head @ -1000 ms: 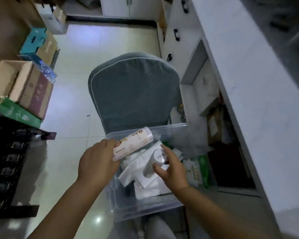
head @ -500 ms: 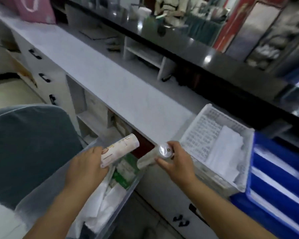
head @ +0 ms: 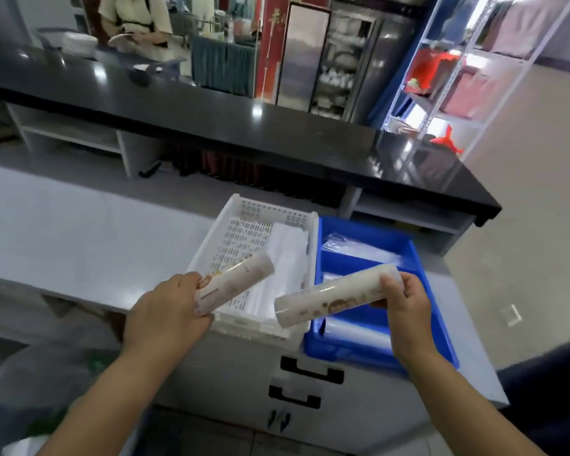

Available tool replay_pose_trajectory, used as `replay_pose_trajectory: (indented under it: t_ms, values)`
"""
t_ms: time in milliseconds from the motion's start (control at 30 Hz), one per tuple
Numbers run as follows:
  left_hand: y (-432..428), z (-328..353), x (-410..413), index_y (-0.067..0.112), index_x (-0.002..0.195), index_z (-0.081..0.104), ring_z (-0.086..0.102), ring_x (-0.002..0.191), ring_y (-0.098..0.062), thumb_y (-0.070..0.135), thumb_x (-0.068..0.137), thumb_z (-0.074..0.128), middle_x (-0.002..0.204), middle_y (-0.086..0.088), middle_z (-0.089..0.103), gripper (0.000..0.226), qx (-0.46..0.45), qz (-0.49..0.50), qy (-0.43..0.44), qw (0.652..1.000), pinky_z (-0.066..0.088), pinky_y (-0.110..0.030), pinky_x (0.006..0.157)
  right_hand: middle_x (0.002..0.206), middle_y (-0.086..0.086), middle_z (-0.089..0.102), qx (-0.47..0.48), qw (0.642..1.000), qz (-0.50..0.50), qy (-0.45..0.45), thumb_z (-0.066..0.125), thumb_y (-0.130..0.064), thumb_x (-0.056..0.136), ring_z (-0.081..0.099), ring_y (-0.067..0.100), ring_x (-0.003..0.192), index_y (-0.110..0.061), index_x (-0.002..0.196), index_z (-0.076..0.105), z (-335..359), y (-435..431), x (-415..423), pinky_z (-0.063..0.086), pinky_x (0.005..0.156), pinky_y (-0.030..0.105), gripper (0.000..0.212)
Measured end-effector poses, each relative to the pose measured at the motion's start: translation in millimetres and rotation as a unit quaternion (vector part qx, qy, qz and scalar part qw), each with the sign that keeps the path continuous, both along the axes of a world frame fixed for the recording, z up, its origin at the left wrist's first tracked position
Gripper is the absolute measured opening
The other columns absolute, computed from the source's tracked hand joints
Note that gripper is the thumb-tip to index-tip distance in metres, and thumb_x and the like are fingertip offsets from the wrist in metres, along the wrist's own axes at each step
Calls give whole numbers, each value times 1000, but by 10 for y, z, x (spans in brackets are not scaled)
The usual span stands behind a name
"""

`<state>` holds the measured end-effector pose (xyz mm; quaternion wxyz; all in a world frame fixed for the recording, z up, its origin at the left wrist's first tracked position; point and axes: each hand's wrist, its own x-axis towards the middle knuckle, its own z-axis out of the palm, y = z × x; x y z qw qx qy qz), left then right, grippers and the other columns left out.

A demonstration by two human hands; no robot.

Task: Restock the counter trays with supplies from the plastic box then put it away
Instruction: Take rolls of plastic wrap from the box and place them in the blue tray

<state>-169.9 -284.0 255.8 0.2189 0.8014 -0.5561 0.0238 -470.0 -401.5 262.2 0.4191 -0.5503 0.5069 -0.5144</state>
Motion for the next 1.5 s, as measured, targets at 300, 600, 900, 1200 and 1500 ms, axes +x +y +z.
replay_pose_trajectory:
  t_ms: [300, 600, 900, 1200, 1500]
  values:
    - [-1047, 18, -949, 27, 91, 56, 46, 56, -16, 32, 60, 74, 73, 6, 61, 36, 7, -15, -27, 999, 26, -21, 44, 96, 5, 65, 117, 993, 21, -8, 60, -27, 87, 70, 20, 83, -32, 97, 51, -259, -797, -1007, 58, 60, 25, 14]
    - [-1598, -117, -1404, 31, 93, 52, 51, 59, -14, 38, 65, 69, 75, 11, 56, 34, 66, -19, -15, 998, 29, -20, 43, 71, -15, 60, 77, 872, 77, 477, 41, -74, 75, 60, 5, 62, -32, 77, 48, -329, -1116, -1384, 47, 50, 20, 43]
    - [-1776, -104, -1377, 29, 95, 52, 56, 62, -14, 39, 67, 70, 79, 10, 58, 35, 95, -76, -49, 991, 37, -22, 44, 80, -5, 58, 1, 719, 79, 690, 30, -65, 89, 54, 11, 75, -25, 91, 62, -457, -985, -1262, 50, 64, 25, 51]
    - [-1790, -67, -1315, 26, 103, 53, 60, 73, -16, 38, 67, 72, 89, 6, 62, 42, 74, -163, -86, 980, 38, -26, 51, 94, -9, 63, -70, 862, 36, 501, 61, -42, 85, 56, 6, 84, -29, 97, 59, -318, -883, -947, 44, 71, 14, 18]
    - [-1778, -52, -1650, 16, 77, 61, 55, 52, -21, 21, 36, 87, 65, -1, 61, 49, 13, -311, -167, 935, 40, -29, 46, 122, 0, 59, -194, 714, 184, 647, 57, -62, 73, 51, 22, 112, -18, 134, 43, -48, -1059, -607, 36, 99, 36, 77]
